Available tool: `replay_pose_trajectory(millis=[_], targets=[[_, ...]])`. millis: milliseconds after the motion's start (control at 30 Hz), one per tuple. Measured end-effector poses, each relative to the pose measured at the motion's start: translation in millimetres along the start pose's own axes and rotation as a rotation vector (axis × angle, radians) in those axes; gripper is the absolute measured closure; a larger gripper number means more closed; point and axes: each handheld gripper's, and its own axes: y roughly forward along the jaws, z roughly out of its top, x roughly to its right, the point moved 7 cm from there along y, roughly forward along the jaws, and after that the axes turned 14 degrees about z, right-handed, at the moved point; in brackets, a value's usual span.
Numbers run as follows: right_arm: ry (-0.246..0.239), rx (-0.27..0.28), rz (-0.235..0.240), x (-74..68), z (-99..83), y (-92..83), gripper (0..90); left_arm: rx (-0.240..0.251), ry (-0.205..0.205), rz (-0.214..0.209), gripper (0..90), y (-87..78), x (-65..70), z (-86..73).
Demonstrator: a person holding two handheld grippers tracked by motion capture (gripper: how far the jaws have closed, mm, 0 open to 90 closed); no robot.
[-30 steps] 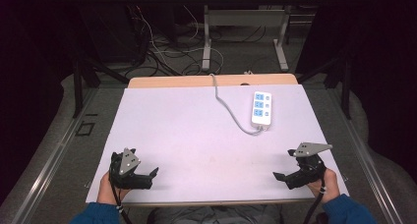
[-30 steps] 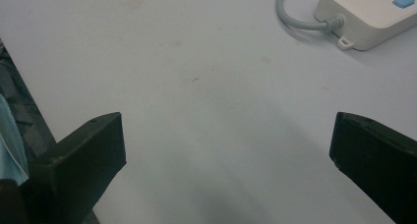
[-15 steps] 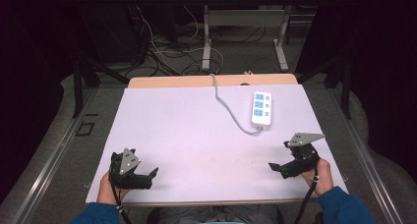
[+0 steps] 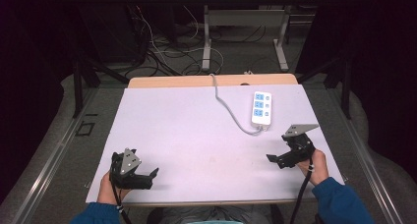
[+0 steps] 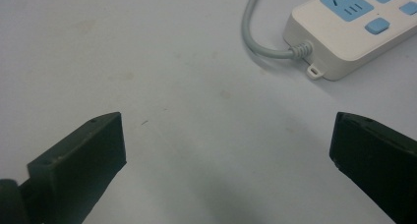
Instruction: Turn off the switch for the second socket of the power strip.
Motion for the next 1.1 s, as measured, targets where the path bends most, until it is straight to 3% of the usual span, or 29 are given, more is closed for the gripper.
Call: replay_pose_trajectory(millis=[567, 1100], targets=[[0.024, -0.033, -0.007, 20.1, 8.8, 12.6, 0.0, -0.002, 0.021, 0.000, 0.7, 0.3, 1.2, 0.2], [0.067, 0.008, -0.012, 47.7, 23.4, 6.3, 0.3, -0.004, 0.040, 0.001, 0.7, 1.9, 2.2, 0.9]])
